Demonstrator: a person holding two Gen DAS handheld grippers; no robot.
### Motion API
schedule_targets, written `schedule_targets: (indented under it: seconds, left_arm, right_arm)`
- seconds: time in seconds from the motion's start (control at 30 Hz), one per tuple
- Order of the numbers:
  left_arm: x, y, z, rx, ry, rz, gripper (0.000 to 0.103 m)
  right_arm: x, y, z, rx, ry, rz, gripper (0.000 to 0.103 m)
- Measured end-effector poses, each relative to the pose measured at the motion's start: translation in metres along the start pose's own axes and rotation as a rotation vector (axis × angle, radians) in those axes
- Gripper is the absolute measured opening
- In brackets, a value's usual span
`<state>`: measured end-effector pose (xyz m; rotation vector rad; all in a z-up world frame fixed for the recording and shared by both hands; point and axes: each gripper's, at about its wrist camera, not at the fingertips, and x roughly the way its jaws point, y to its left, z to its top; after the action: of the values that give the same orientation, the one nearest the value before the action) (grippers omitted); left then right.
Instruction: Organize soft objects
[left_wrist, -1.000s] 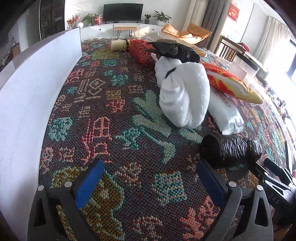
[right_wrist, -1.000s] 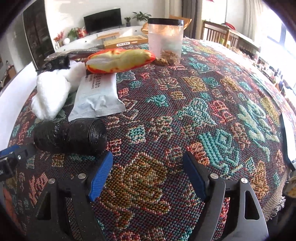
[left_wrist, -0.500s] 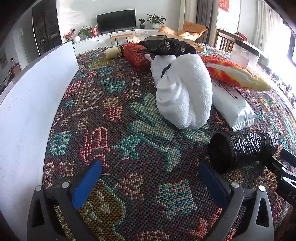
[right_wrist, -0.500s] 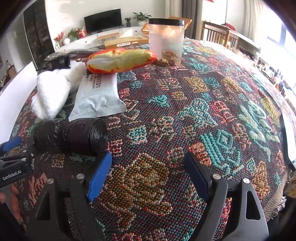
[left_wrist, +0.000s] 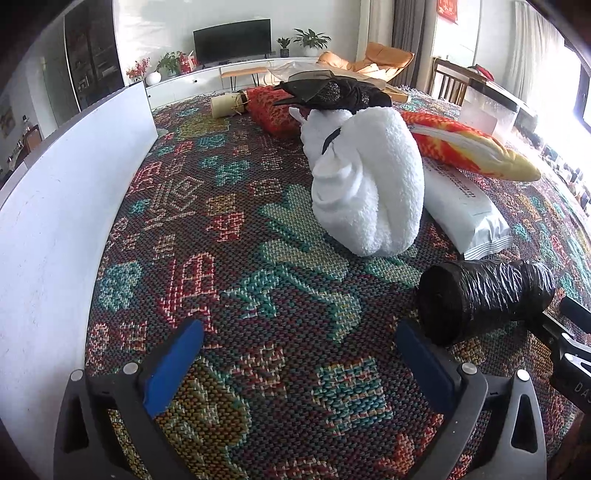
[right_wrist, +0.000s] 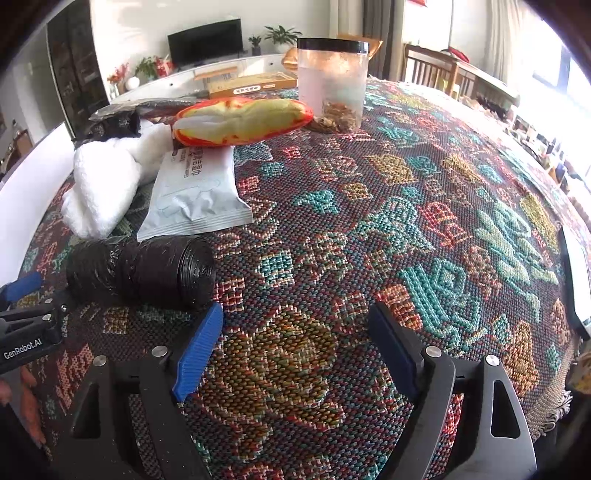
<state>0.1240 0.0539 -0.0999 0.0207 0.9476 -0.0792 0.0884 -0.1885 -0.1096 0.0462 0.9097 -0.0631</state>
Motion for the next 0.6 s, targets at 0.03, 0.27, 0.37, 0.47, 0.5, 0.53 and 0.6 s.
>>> schedule_targets:
  seconds: [0.03, 0.27, 0.37, 0.47, 0.5, 0.53, 0.6]
  left_arm:
    - [-0.0001, 0.0001, 0.0000, 0.000, 0.000, 0.000, 0.103]
    - [-0.0002, 0.0000, 0.0001, 0.000, 0.000, 0.000, 0.103]
    - [-0.0003, -0.0001, 0.0002, 0.000, 0.000, 0.000, 0.103]
    - [-0.0004, 0.0000, 0.0001, 0.000, 0.000, 0.000, 0.103]
    - [-0.0002, -0.0003, 0.0002, 0.000, 0.000, 0.000, 0.103]
    - [-0.0003, -0.0001, 0.0001, 0.000, 0.000, 0.000, 0.103]
    - [-0.0002, -0.0002, 0.0002, 0.000, 0.000, 0.000, 0.103]
  right_arm:
    - [0.0001, 0.0000, 0.0000, 0.000, 0.000, 0.000, 0.084]
    - [0.0001, 0.0001, -0.0002, -0.001, -0.001, 0.000, 0.085]
    - [0.0002, 0.0002, -0.0004, -0.001, -0.001, 0.000, 0.085]
    - [0.0004, 0.0001, -0.0006, -0.001, -0.001, 0.000, 0.085]
    - [0.0003, 0.0002, -0.0006, -0.001, -0.001, 0.000, 0.085]
    - [0.0004, 0.0002, -0.0006, -0.001, -0.001, 0.000, 0.085]
    - [0.0004, 0.0003, -0.0007, -0.001, -0.002, 0.000, 0.085]
